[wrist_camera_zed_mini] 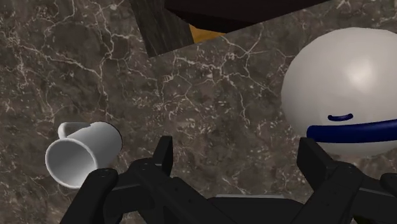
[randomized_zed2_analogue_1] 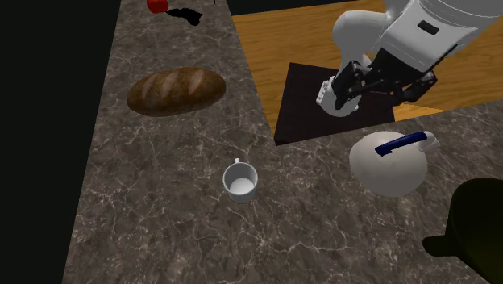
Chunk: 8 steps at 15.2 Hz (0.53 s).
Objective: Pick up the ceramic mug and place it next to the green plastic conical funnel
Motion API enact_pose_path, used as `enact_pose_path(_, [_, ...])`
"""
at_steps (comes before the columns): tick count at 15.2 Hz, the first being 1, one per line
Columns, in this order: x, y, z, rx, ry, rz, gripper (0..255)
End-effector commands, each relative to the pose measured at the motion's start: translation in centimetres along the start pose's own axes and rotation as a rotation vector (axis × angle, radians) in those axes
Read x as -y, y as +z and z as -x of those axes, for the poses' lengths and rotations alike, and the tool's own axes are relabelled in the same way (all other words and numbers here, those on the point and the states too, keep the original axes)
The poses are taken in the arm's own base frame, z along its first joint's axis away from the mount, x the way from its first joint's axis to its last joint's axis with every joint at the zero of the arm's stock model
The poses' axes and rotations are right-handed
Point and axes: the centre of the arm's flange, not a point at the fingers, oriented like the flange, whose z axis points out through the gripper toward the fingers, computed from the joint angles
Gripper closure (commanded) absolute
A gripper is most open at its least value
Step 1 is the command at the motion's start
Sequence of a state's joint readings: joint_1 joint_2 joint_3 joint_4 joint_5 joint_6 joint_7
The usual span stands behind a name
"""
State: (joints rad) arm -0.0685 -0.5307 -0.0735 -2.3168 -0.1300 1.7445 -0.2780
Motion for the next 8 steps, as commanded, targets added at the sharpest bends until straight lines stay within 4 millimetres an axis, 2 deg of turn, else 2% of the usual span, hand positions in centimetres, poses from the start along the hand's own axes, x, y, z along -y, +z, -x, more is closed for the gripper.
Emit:
enact_pose_path(1, [-1.8,1.5,-1.3,-0.004,0.007,0.001,0])
enact_pose_path(8, [-8.5,6.2,-5.4,-0.014,0.031,0.001,0])
